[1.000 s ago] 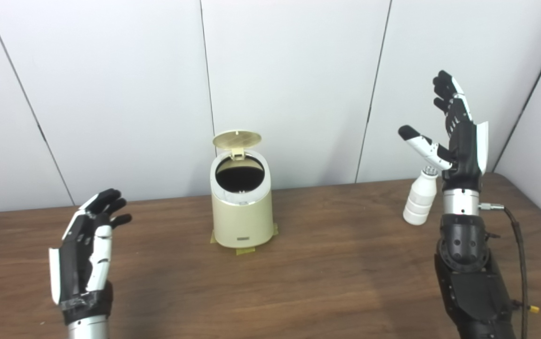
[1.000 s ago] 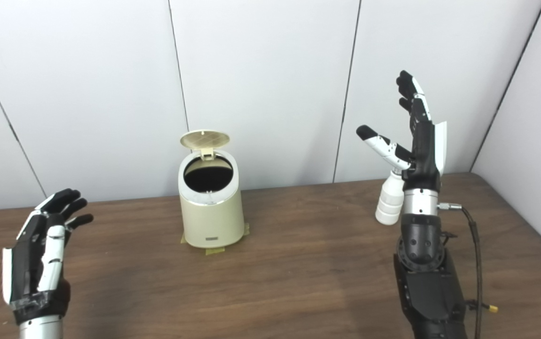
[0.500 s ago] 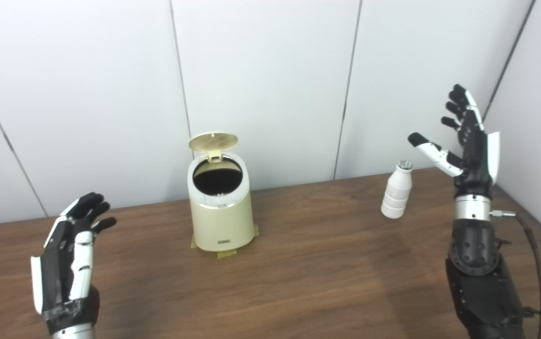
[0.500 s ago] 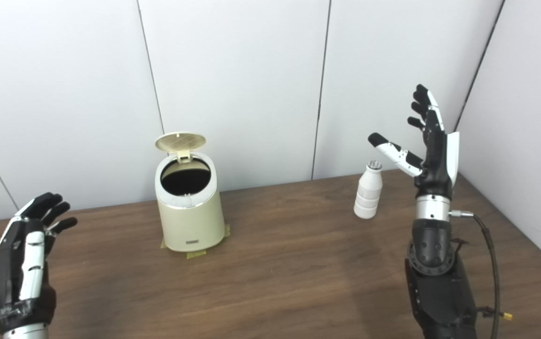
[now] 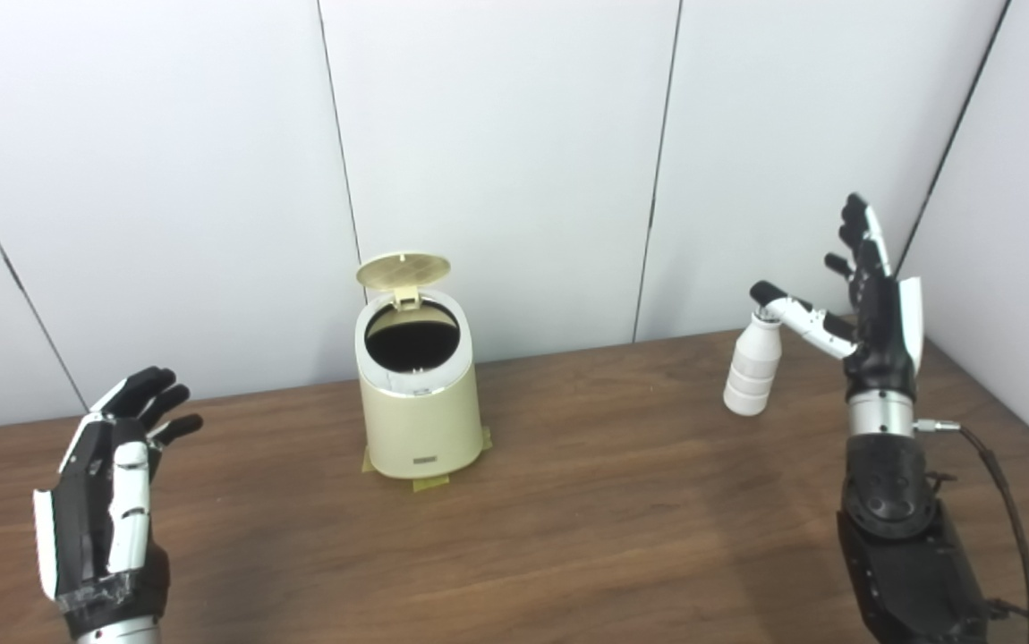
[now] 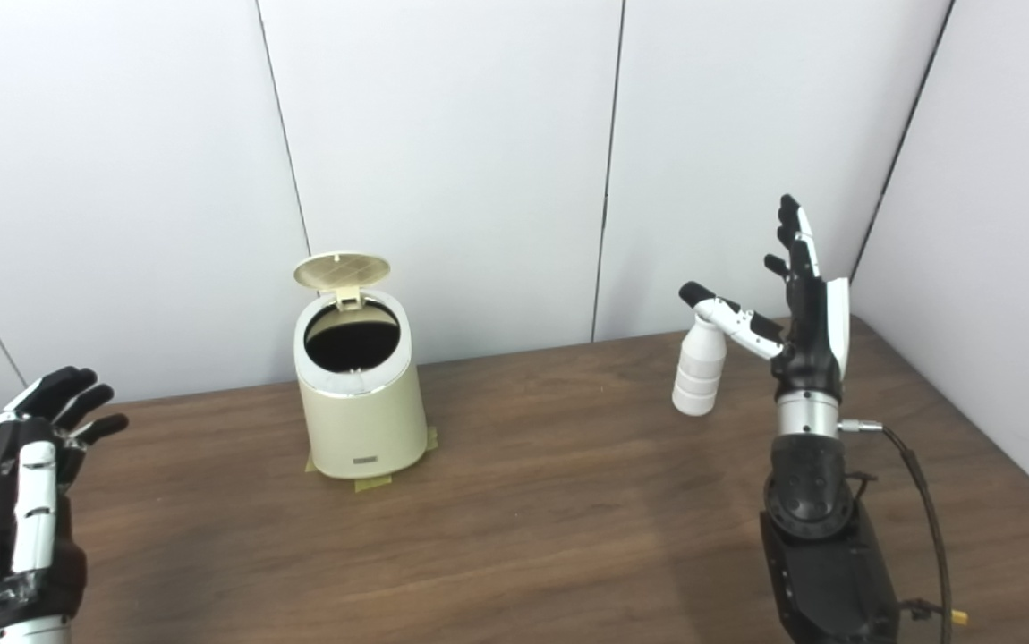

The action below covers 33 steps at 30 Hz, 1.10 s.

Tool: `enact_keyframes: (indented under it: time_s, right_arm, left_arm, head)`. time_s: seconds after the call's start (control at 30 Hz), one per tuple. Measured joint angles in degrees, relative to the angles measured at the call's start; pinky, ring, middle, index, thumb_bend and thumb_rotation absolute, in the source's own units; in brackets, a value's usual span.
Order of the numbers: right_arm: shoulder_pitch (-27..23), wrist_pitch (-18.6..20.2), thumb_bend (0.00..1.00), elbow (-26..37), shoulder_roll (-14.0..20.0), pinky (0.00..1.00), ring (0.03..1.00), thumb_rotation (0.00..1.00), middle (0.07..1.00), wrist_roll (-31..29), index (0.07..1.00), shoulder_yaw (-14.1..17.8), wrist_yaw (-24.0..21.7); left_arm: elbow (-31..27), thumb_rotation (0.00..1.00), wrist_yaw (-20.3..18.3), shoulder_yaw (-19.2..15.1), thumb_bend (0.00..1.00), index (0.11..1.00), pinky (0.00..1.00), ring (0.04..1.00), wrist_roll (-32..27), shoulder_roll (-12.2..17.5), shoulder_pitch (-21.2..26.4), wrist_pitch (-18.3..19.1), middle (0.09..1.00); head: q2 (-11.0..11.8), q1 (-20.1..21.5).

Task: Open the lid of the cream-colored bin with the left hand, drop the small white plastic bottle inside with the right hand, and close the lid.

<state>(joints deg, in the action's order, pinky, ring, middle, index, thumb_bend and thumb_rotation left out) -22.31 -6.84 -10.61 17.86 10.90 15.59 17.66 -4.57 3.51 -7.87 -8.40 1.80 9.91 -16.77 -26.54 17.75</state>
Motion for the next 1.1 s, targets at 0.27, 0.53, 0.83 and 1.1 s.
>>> enact_keyframes:
  time_s: [0.27, 0.53, 0.83, 1.1]
  right_arm:
    - [0.25, 7.06, 1.0, -0.41, 0.06, 0.73, 0.868, 0.46, 0.934, 3.4, 0.946, -0.17, 0.61]
    - [1.35, 10.13, 0.97, -0.98, 0.01, 0.77, 0.915, 0.45, 0.973, 4.25, 0.963, -0.22, 0.71]
    - [3.11, 10.95, 0.97, -1.65, 0.0, 0.83, 0.926, 0.41, 0.957, 4.3, 0.956, -0.54, 0.74]
    - [3.77, 10.73, 0.98, -2.34, -1.25, 0.85, 0.944, 0.41, 0.966, 2.99, 0.945, -0.45, 0.82]
  left_arm:
    - [-0.27, 0.58, -0.03, 0.0, 0.29, 0.746, 0.66, 0.756, -1.02, 0.06, 0.0, 0.27, 0.771]
    - [-0.59, 0.56, -0.86, -0.03, 0.3, 0.742, 0.67, 0.761, -1.7, 0.41, 0.0, 0.67, 0.773]
    - [-2.04, 0.58, -1.09, -0.33, 0.28, 0.728, 0.66, 0.751, -1.75, 0.52, -0.01, 1.45, 0.757]
    - [-2.48, 0.55, -1.11, -0.68, 0.27, 0.721, 0.65, 0.747, -1.85, 0.51, -0.04, 2.16, 0.755]
  head:
    - [-0.35, 0.35]
    - [-0.44, 1.14]
    - [-0.88, 1.58]
    - [-1.41, 1.85]
